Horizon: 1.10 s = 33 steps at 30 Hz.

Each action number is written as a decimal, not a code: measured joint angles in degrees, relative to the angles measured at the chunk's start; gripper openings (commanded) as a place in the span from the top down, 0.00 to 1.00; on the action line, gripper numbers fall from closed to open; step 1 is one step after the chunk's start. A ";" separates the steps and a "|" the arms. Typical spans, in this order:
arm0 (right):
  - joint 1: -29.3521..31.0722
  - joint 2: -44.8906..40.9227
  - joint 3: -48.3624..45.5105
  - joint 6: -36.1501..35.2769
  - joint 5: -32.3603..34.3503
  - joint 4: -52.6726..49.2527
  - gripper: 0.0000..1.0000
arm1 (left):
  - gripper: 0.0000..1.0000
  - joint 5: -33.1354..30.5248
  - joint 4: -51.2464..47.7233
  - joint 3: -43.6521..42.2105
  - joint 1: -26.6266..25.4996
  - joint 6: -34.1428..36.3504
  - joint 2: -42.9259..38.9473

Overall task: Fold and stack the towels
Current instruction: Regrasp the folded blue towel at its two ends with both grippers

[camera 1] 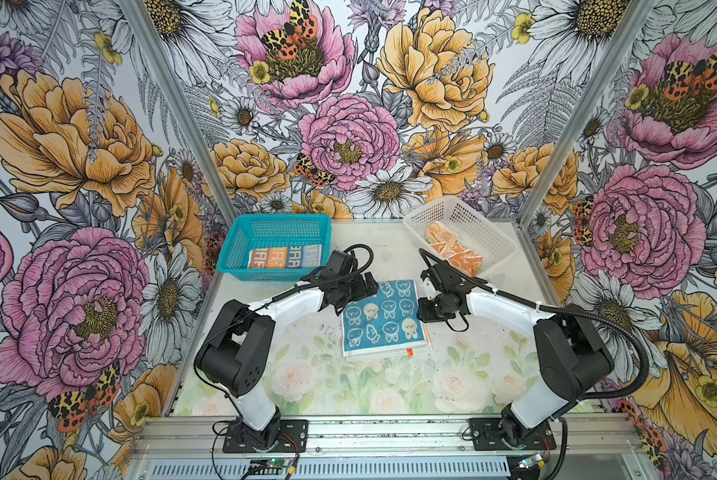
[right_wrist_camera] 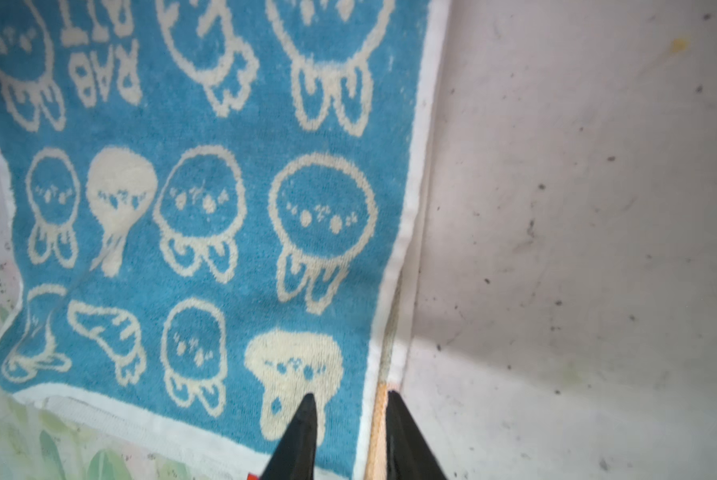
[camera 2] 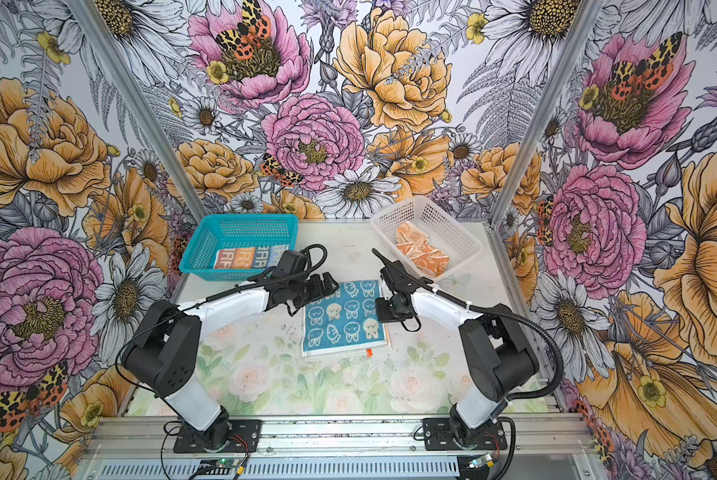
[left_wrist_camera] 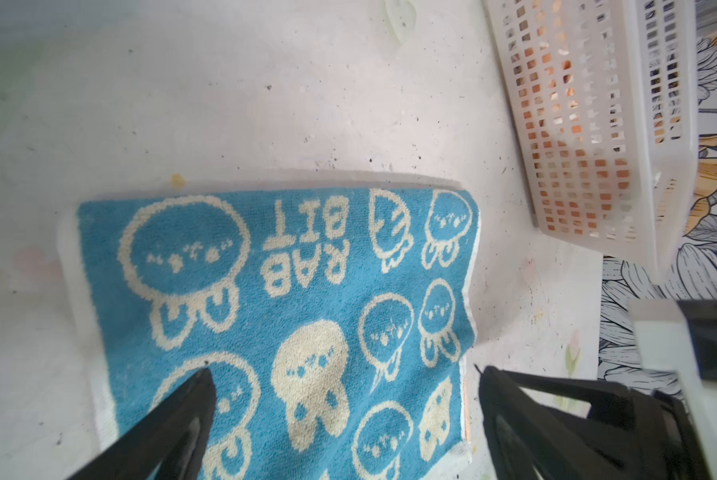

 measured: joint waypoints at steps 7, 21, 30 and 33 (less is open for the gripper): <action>4.11 -3.28 -6.56 2.23 -1.46 -0.17 0.67 | 0.01 -0.04 0.11 3.85 -0.44 1.46 5.95; 4.26 -3.23 -9.94 3.61 -1.44 0.68 0.70 | 0.01 -0.11 -0.07 4.59 -0.72 2.97 9.97; 4.26 -2.54 -9.94 4.13 -0.83 1.07 0.97 | 0.01 -0.15 -0.13 4.61 -0.76 3.13 9.97; 4.26 -3.80 -9.94 4.35 -0.81 0.68 1.00 | 0.01 -0.35 -0.48 4.61 -0.76 3.45 9.97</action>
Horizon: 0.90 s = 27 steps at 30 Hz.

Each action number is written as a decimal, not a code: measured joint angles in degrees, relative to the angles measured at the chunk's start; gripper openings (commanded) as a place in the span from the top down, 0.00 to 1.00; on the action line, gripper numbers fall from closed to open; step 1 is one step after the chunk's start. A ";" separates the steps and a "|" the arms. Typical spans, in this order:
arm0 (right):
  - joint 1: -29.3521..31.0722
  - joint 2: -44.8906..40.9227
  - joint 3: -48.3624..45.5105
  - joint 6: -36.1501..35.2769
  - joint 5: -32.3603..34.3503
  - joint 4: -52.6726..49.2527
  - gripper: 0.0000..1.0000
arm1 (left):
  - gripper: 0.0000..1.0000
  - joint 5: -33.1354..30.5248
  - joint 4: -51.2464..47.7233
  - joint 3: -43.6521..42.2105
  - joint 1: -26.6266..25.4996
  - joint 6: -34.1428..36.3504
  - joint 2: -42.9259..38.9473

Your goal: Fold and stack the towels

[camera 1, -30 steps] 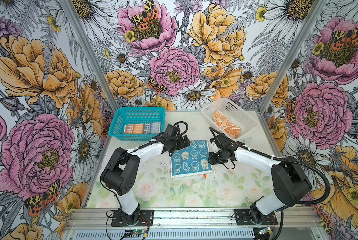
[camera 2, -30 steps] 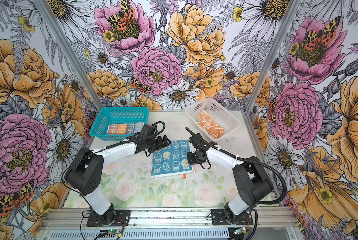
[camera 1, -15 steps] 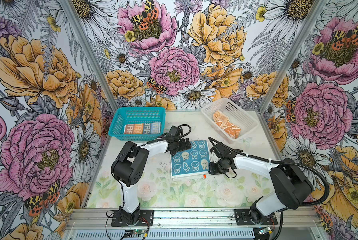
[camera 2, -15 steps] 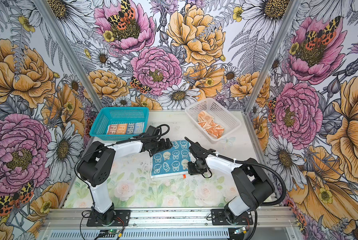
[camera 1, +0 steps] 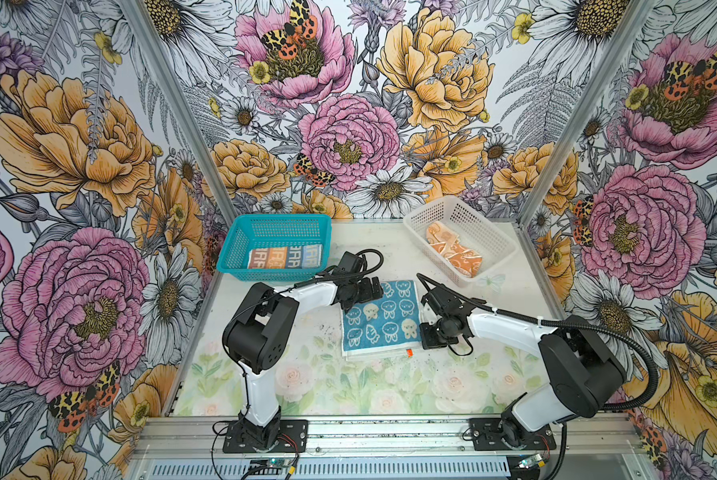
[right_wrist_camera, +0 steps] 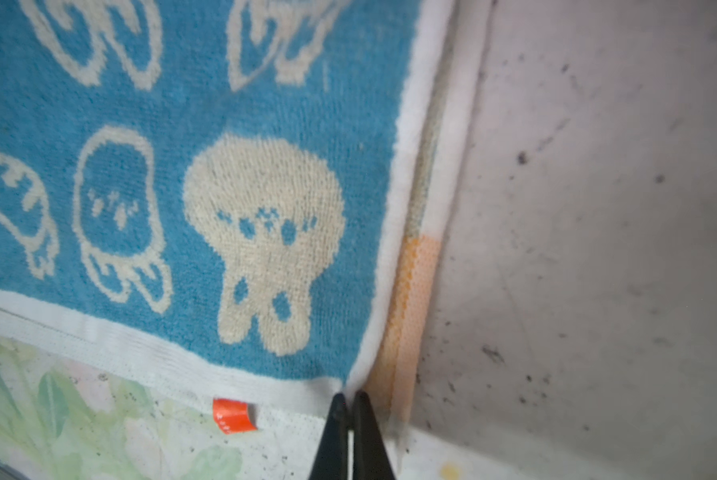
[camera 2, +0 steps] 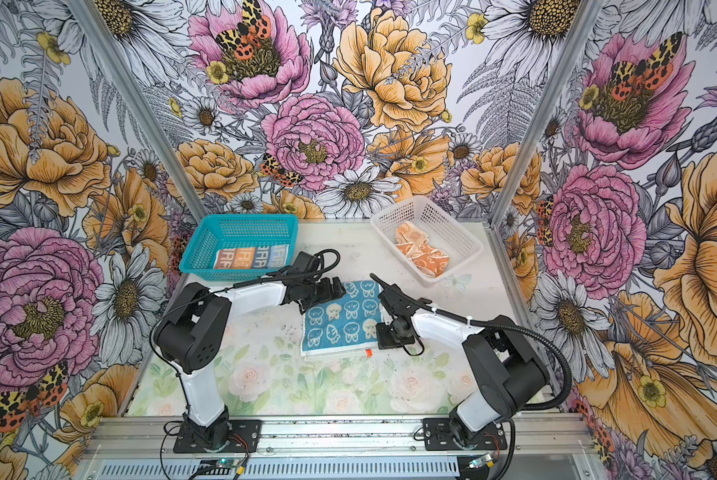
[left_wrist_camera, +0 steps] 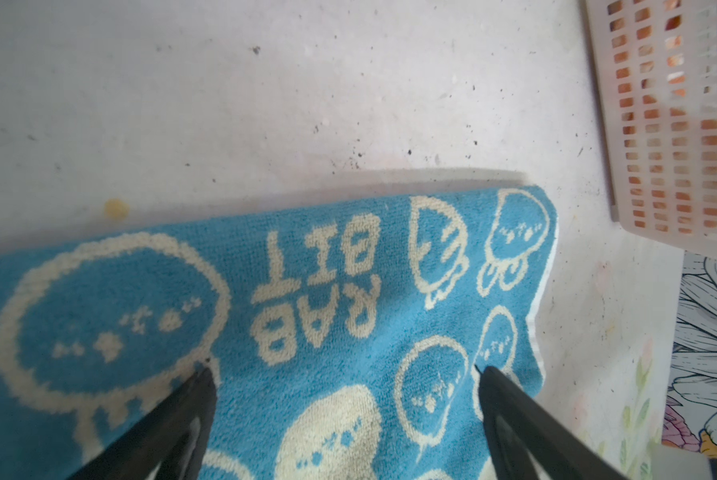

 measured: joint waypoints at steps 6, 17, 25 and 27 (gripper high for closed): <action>-0.11 -6.29 -0.04 0.00 -0.02 -1.01 1.00 | 0.01 -0.46 -0.61 -0.02 0.00 0.79 0.00; -0.66 -7.41 -5.79 0.00 0.44 -1.53 1.00 | 0.01 -0.96 -1.07 0.00 0.00 1.22 0.00; -0.70 -7.39 -5.55 -0.22 0.48 -1.92 0.56 | 0.01 -1.05 -2.23 1.22 -0.26 2.21 0.00; -1.01 -7.39 -4.07 -0.70 0.33 -2.56 0.45 | 0.01 -1.03 -2.43 1.95 -0.39 2.73 -0.09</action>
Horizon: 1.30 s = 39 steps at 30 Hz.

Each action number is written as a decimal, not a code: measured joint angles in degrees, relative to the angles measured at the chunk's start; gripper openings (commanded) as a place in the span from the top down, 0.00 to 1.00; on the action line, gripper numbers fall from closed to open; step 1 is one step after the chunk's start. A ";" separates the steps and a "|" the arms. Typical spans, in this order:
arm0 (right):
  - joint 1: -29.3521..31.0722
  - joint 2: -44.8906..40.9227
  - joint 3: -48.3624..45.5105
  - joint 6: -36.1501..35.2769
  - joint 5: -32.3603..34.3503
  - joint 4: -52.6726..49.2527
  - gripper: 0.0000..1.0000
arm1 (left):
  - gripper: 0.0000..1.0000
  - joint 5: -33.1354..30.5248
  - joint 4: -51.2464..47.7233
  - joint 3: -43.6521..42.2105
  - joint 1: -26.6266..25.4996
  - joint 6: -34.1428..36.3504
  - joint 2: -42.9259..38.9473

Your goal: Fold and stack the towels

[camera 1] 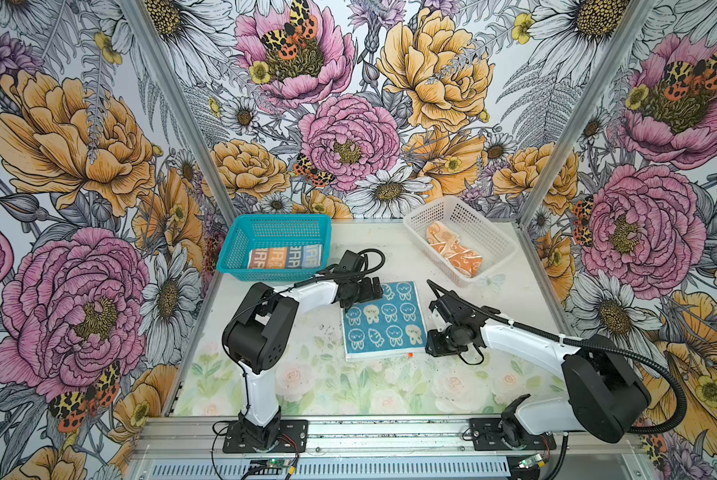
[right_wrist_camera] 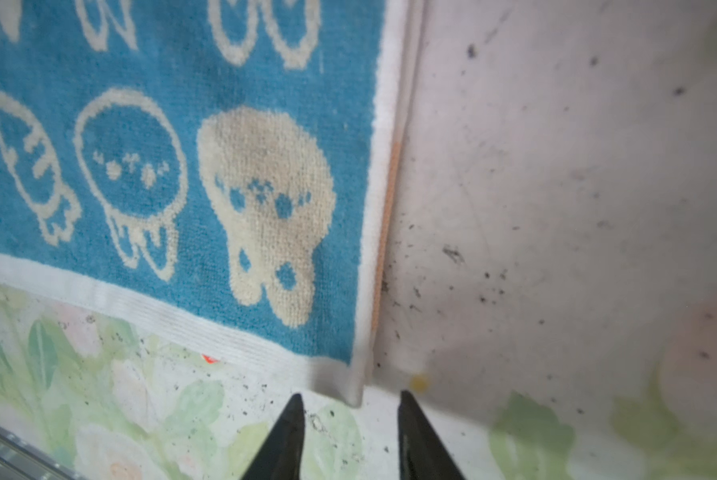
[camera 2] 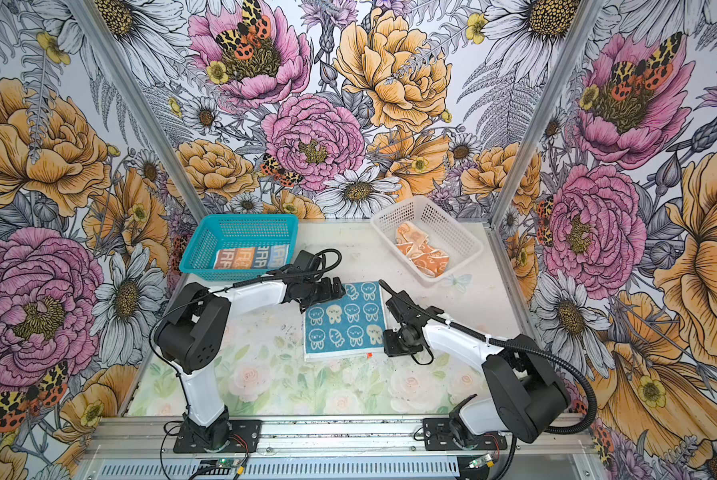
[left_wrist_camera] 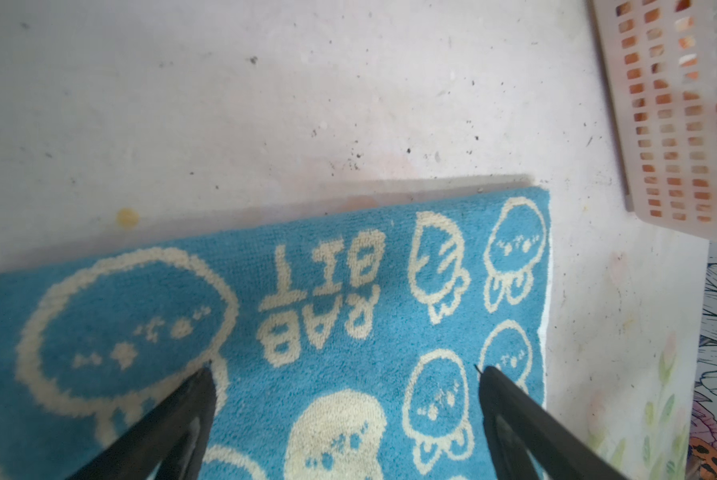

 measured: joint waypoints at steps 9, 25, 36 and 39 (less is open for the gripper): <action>-5.77 7.08 17.57 -2.73 0.13 0.48 0.34 | 0.01 0.00 -0.55 0.50 -0.72 0.90 -9.97; -7.45 30.64 32.81 -4.39 0.55 2.84 0.48 | 0.01 0.07 4.02 -8.00 -2.25 -2.21 -7.28; -7.45 31.78 31.78 -4.85 2.38 3.78 0.65 | 0.01 0.04 7.15 -11.23 -4.50 -3.26 -6.36; -7.39 31.45 30.40 -4.85 2.75 5.07 0.68 | 0.01 -0.07 8.94 -12.94 -5.05 -3.39 -6.73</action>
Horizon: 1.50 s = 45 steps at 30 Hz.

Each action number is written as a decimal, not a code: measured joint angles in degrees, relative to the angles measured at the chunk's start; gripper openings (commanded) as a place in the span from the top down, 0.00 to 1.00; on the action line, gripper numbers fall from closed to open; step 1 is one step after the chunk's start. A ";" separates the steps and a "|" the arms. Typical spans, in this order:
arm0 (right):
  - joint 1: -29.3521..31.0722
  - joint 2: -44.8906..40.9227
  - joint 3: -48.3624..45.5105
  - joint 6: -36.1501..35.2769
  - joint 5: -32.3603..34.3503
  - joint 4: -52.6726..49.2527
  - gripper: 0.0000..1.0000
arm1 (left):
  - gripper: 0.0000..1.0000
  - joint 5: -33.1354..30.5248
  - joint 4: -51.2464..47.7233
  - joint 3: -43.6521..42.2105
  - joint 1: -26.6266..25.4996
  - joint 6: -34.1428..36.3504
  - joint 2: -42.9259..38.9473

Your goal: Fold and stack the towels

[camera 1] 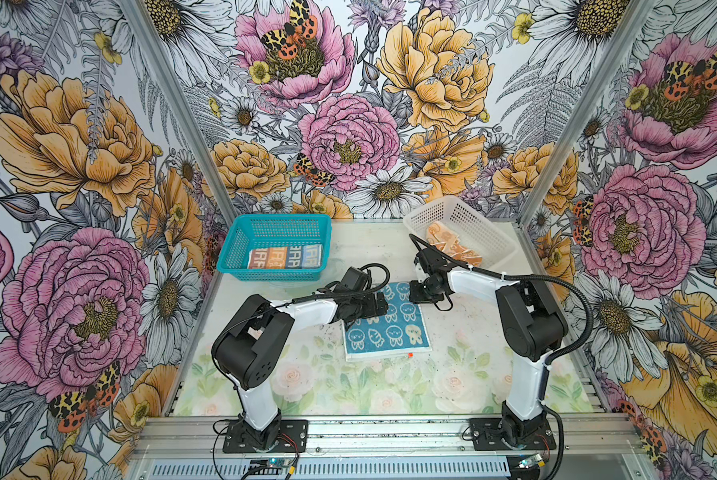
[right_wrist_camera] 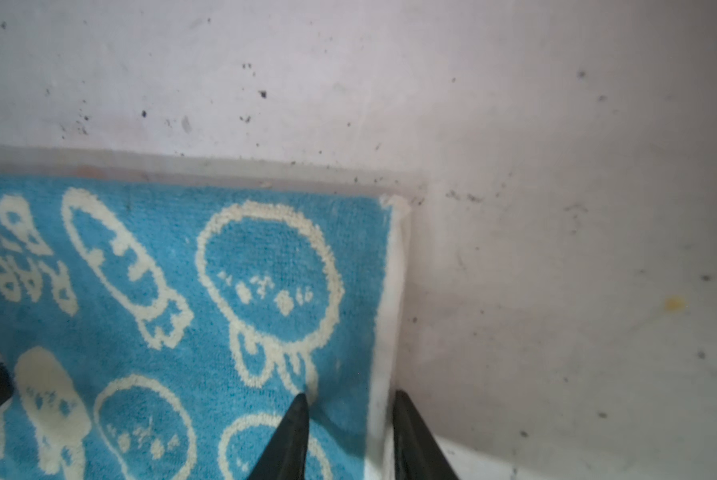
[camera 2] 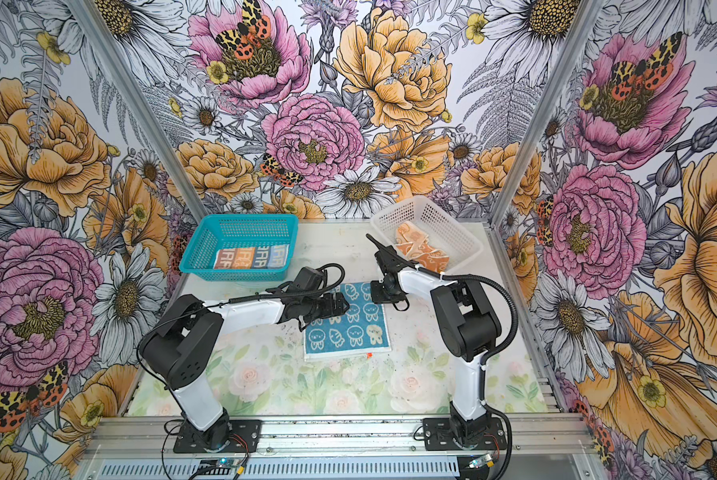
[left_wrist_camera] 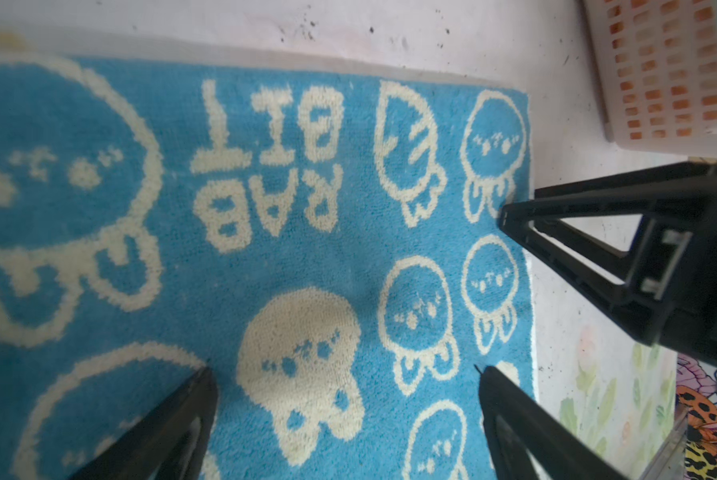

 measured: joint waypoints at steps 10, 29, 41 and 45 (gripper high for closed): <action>1.20 -4.79 -5.73 -0.04 0.55 0.98 0.60 | 0.01 -0.37 2.03 -4.46 -1.88 -1.27 -3.56; -1.68 7.30 12.55 -2.25 -0.35 -2.64 0.58 | 0.01 -0.33 -5.27 5.22 3.98 3.34 -4.68; -1.68 9.90 14.99 -3.52 -0.09 -2.97 0.68 | 0.01 -0.33 -5.95 5.22 4.15 4.00 -3.48; -1.68 9.94 14.99 -3.89 -0.02 -3.02 0.77 | 0.01 -0.24 -6.05 5.22 4.92 4.44 -2.95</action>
